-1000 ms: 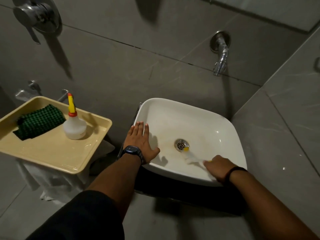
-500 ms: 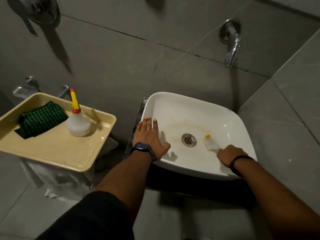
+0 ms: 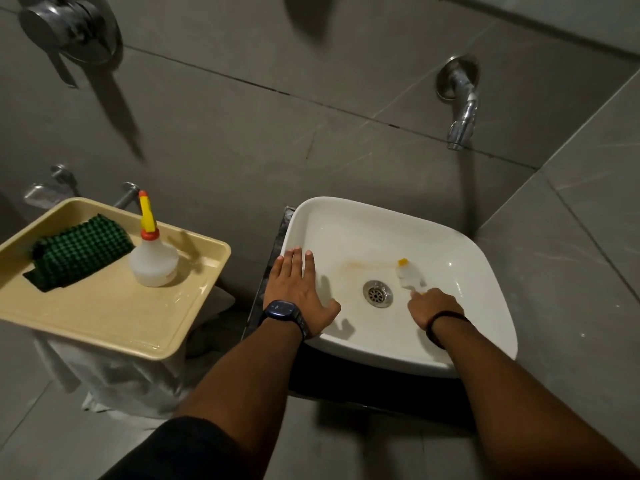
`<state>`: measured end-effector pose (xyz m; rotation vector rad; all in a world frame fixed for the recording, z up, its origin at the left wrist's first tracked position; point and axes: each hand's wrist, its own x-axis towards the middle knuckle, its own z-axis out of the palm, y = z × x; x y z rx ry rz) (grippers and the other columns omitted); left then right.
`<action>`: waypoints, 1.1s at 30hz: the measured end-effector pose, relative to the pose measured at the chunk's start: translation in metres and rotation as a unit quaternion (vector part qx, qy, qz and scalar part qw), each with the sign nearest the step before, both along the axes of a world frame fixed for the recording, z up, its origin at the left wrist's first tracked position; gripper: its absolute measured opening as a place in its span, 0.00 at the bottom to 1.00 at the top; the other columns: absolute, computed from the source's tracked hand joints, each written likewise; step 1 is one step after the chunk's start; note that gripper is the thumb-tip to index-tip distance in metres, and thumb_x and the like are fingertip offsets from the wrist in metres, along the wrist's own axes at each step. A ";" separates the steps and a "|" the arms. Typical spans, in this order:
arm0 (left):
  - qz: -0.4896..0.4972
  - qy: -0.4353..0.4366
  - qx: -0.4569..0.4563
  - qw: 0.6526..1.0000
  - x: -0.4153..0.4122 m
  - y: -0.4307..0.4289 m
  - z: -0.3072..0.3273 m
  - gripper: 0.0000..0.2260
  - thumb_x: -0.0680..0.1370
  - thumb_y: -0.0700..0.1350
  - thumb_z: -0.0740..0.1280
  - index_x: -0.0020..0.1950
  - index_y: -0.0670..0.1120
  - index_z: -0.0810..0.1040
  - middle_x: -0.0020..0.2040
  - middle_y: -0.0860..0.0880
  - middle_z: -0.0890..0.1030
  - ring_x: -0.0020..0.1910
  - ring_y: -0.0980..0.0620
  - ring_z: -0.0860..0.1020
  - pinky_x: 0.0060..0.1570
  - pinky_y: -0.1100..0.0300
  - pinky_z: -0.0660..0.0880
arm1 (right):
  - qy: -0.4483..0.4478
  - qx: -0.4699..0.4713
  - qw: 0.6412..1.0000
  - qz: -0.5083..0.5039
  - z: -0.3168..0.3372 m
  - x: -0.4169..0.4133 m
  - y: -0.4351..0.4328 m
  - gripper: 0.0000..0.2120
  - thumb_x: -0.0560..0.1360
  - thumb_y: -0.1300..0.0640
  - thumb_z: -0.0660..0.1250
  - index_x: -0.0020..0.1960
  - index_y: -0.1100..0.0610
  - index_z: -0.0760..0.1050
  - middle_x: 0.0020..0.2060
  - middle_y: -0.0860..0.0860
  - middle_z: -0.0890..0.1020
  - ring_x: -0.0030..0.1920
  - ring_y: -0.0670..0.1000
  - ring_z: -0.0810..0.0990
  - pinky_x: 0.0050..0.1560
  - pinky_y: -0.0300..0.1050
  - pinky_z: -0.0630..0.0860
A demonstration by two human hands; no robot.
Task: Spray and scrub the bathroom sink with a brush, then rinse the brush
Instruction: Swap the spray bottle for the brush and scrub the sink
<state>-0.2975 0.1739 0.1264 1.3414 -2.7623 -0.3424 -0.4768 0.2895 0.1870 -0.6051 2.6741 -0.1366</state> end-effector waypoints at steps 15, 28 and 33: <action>-0.003 -0.006 0.011 1.000 0.000 -0.001 0.000 0.45 0.71 0.68 0.52 0.77 0.44 0.40 0.79 0.41 0.44 0.77 0.43 0.42 0.75 0.47 0.43 | 0.047 0.103 0.993 0.011 0.019 -0.029 0.030 0.22 0.75 0.50 0.59 0.64 0.61 0.73 0.57 0.62 0.79 0.57 0.62 0.78 0.56 0.50 0.74; 0.004 0.013 0.010 1.000 0.000 0.000 -0.001 0.44 0.71 0.68 0.52 0.77 0.43 0.40 0.79 0.41 0.44 0.77 0.44 0.42 0.75 0.47 0.42 | -0.161 -0.034 0.983 0.075 0.014 0.060 -0.023 0.24 0.79 0.44 0.54 0.68 0.58 0.68 0.52 0.61 0.81 0.48 0.59 0.81 0.47 0.49 0.77; 0.001 0.025 0.009 1.000 0.002 0.000 -0.002 0.45 0.71 0.67 0.52 0.77 0.42 0.40 0.79 0.41 0.44 0.77 0.44 0.42 0.75 0.47 0.42 | 0.001 -0.006 0.999 -0.033 -0.005 0.021 0.001 0.22 0.77 0.49 0.58 0.66 0.61 0.71 0.65 0.62 0.76 0.64 0.62 0.74 0.62 0.52 0.71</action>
